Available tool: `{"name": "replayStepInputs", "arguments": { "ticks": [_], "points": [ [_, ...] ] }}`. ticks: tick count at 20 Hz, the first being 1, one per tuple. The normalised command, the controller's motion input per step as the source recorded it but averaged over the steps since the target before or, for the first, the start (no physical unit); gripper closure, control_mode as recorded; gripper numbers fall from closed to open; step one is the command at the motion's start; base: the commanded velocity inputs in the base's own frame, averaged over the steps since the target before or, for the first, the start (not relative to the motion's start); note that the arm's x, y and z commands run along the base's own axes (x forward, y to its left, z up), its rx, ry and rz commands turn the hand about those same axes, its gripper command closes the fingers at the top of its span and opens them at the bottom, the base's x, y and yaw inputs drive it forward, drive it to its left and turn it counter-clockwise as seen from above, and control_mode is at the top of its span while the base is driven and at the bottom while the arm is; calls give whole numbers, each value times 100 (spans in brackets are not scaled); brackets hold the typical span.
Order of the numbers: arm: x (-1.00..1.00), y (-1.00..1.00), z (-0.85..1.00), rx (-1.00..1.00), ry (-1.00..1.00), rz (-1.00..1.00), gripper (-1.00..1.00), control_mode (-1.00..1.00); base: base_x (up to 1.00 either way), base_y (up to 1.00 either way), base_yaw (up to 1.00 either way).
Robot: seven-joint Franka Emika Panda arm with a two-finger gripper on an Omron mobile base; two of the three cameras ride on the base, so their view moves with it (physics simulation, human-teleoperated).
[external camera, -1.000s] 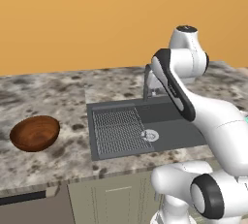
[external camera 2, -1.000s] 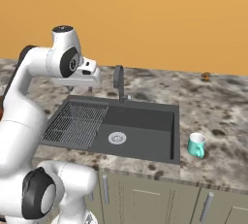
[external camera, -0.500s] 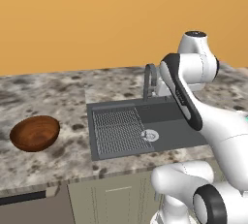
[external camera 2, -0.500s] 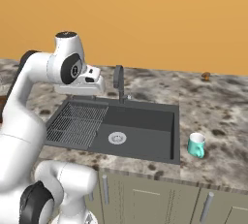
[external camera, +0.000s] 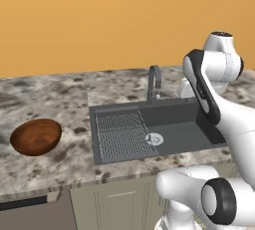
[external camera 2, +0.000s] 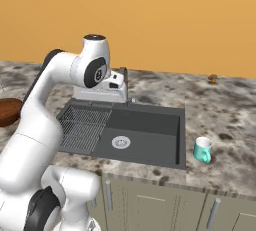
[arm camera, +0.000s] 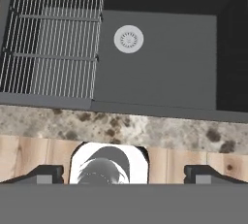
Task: Pick the mug and place it in the sink. Pick the bowl and place it in the open cabinet and then close the cabinet.
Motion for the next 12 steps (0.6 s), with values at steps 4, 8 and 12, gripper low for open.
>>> {"name": "replayStepInputs", "arguments": {
  "ticks": [4,8,12],
  "points": [
    [0,-64,-5,1,1,4,-100,-100,0,0,0],
    [0,-57,-6,0,1,3,-100,-100,0,0,0],
    [-13,-65,-8,0,0,3,-100,-100,0,0,0]
  ]
}}
